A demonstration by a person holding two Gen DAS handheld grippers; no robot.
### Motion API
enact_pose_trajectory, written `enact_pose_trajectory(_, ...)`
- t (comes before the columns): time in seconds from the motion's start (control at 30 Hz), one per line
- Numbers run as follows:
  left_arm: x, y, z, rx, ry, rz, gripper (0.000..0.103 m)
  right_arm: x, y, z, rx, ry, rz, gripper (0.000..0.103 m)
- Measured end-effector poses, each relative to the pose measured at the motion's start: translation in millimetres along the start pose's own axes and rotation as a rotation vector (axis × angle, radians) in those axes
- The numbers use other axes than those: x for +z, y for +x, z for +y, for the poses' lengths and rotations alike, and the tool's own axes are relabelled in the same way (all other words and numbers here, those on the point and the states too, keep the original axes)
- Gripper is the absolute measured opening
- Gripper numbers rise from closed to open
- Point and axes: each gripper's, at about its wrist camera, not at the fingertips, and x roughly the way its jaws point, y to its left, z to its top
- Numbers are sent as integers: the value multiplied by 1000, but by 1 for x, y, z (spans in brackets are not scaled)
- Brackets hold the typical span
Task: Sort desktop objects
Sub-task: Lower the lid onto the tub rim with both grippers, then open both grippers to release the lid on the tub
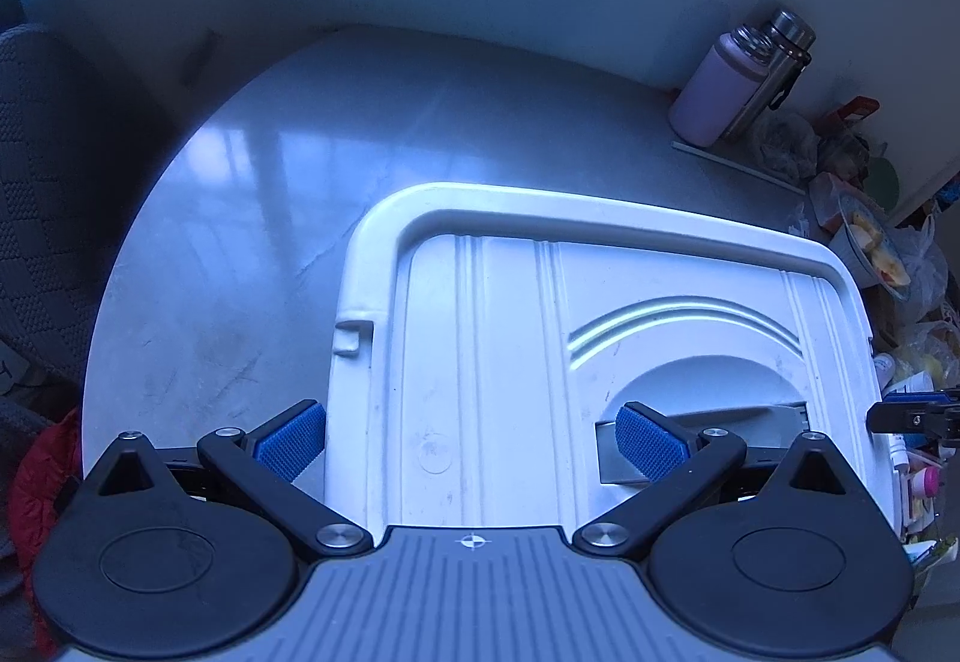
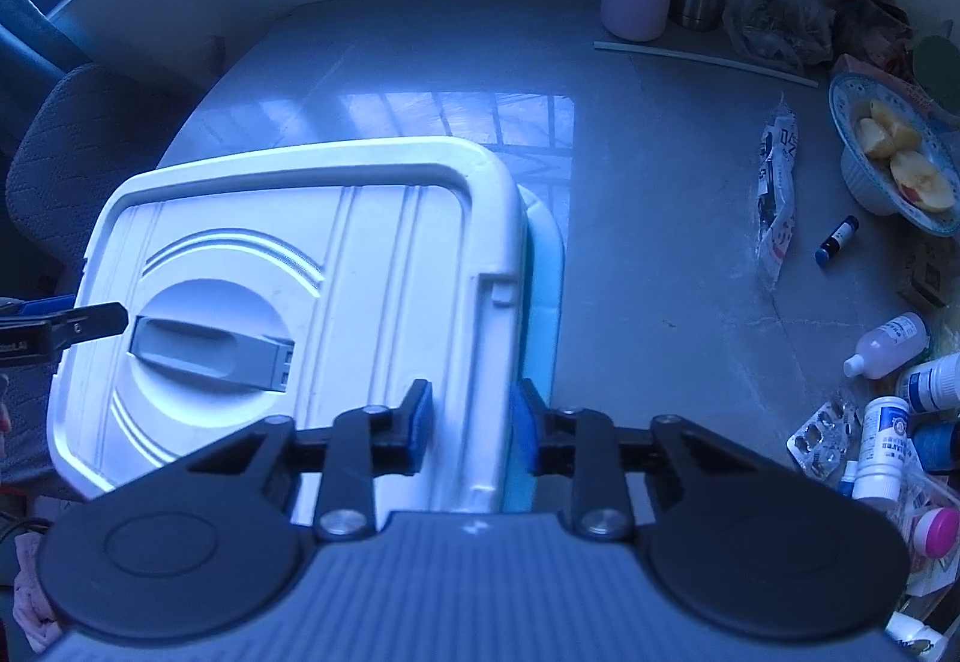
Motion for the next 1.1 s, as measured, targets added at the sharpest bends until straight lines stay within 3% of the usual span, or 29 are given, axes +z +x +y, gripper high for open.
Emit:
enact_pose_trajectory(0.23, 2, 3, -7, -24, 10, 6, 103, -10, -8, -7, -10, 33, -6, 28)
enact_pose_trajectory(0.37, 2, 7, -15, -22, 28, 9, 103, -17, -8, -13, -18, 59, 8, 21)
enact_pose_trajectory(0.63, 2, 5, -14, -25, 35, 3, 103, -20, -8, -17, 2, 107, 7, 22)
enact_pose_trajectory(0.8, -1, -4, -21, 0, 99, -37, 103, -20, -5, -17, -16, 103, 6, 25)
enact_pose_trajectory(0.93, -3, 9, -24, 23, 124, 6, 103, -20, -5, -17, -35, 99, -6, 33)
enact_pose_trajectory(1.1, -6, 9, -27, 40, 145, -5, 103, -28, -6, -15, -69, 93, -48, 43)
